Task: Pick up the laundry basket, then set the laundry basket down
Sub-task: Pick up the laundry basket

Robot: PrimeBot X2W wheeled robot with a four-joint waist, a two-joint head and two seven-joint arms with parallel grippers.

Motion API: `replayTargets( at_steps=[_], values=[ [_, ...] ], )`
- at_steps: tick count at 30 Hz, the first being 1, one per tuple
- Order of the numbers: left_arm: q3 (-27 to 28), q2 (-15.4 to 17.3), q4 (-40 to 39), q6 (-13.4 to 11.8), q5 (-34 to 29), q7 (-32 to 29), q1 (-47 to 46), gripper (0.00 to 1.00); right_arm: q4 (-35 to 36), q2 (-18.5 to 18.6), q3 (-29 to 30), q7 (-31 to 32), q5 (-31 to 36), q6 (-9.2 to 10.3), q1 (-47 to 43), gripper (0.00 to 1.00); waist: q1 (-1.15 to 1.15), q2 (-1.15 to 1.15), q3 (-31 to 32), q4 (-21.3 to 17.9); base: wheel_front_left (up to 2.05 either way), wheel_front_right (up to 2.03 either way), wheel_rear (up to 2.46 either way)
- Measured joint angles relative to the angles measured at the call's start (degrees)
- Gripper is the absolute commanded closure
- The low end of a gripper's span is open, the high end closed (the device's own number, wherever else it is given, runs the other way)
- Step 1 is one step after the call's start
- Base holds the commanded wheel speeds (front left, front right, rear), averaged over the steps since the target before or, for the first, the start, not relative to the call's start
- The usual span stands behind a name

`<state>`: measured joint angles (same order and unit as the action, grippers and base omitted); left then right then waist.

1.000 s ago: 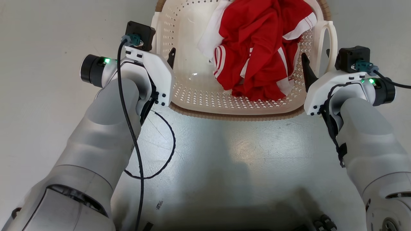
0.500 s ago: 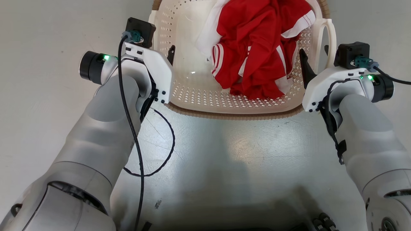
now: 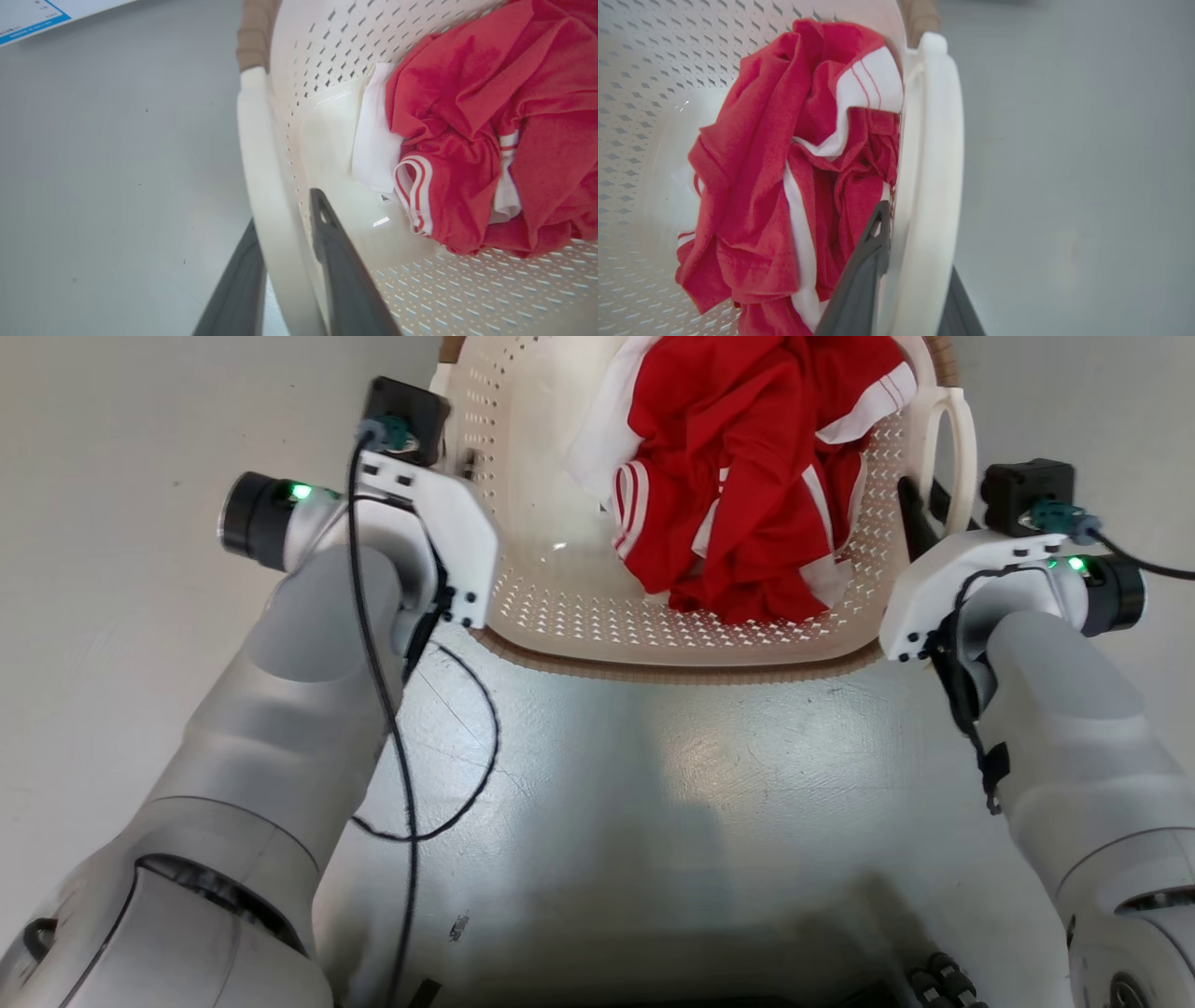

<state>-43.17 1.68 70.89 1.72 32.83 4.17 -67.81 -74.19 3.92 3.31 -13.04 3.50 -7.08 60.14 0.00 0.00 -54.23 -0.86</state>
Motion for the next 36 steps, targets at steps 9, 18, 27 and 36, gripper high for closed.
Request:
replayTargets(
  at_steps=[9, 18, 27, 36],
  values=[
    [-1.1, 0.3, 0.4, -1.2, 2.1, 0.5, 0.1, 1.00, -0.1, 0.1, -3.9, 0.1, -4.8, -0.13, -0.1, 1.00, 0.00, 0.00, 0.5, 0.1, 0.00, 0.00, 0.00],
    [-2.5, 0.6, -0.3, -1.9, 4.8, 0.5, 2.0, 1.00, -0.2, 0.3, -7.5, 1.6, -7.3, -0.03, -0.7, 1.00, 0.00, 0.00, 3.0, 0.5, 0.00, 0.00, 0.00],
    [-4.8, 0.7, -1.4, -2.7, 8.4, 0.4, 6.9, 1.00, -0.2, 0.4, -10.0, 5.1, -8.9, -0.01, -3.5, 1.00, 0.00, 0.00, 7.9, 0.8, 0.00, 0.00, 0.00],
    [-7.0, 0.8, -2.1, -3.4, 13.2, 0.3, 14.3, 1.00, 0.4, 0.4, -16.5, 9.9, -14.6, 0.00, -8.9, 1.00, 0.00, 0.00, 15.8, 0.3, 0.00, 0.00, 0.00]
  ],
)
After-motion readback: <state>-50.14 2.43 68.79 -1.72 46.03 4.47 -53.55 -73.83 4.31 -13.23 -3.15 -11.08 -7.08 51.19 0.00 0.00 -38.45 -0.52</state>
